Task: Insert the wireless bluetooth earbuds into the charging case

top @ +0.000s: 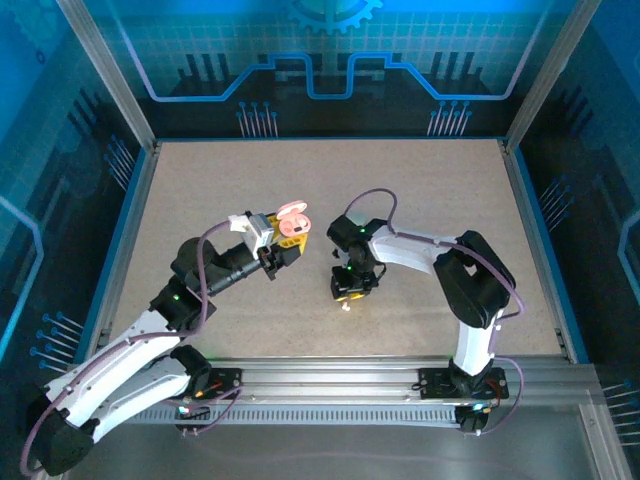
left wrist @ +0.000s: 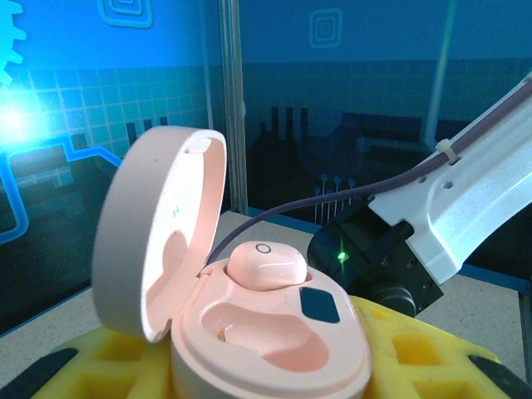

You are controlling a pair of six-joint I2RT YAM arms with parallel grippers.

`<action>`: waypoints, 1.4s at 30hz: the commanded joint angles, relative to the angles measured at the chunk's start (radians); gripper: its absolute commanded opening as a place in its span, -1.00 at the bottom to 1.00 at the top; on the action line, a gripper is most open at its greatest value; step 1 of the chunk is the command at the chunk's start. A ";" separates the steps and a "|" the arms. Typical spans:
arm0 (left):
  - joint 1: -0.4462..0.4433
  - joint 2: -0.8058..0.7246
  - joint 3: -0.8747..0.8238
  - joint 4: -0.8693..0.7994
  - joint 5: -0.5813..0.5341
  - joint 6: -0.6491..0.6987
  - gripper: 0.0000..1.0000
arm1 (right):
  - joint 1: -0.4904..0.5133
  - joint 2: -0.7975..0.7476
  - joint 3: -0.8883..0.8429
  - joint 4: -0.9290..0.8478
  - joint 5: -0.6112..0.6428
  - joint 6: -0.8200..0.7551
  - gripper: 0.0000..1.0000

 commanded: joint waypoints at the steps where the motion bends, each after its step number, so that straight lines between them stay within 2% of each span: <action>1: -0.006 -0.016 0.027 0.039 0.014 -0.002 -0.35 | 0.018 0.038 0.036 -0.040 0.033 0.028 -0.28; 9: -0.005 -0.019 0.024 0.037 0.010 -0.001 -0.35 | 0.042 0.075 0.061 -0.054 0.035 0.033 -0.43; 27: -0.005 -0.015 0.025 0.040 0.013 -0.004 -0.35 | 0.072 0.090 0.081 -0.099 0.085 0.030 -0.50; 34: -0.005 -0.019 0.019 0.038 0.006 -0.004 -0.35 | 0.066 0.063 0.084 -0.095 0.079 0.015 -0.63; 37: -0.004 -0.020 0.019 0.033 -0.002 0.000 -0.35 | 0.031 -0.024 0.047 -0.037 -0.002 0.007 -0.66; 40: -0.004 -0.021 0.017 0.031 -0.018 0.005 -0.35 | -0.035 -0.164 -0.021 0.076 -0.153 0.019 -0.66; 42: -0.005 -0.019 0.013 0.032 -0.038 0.006 -0.35 | -0.095 -0.255 -0.078 0.188 -0.320 0.040 -0.66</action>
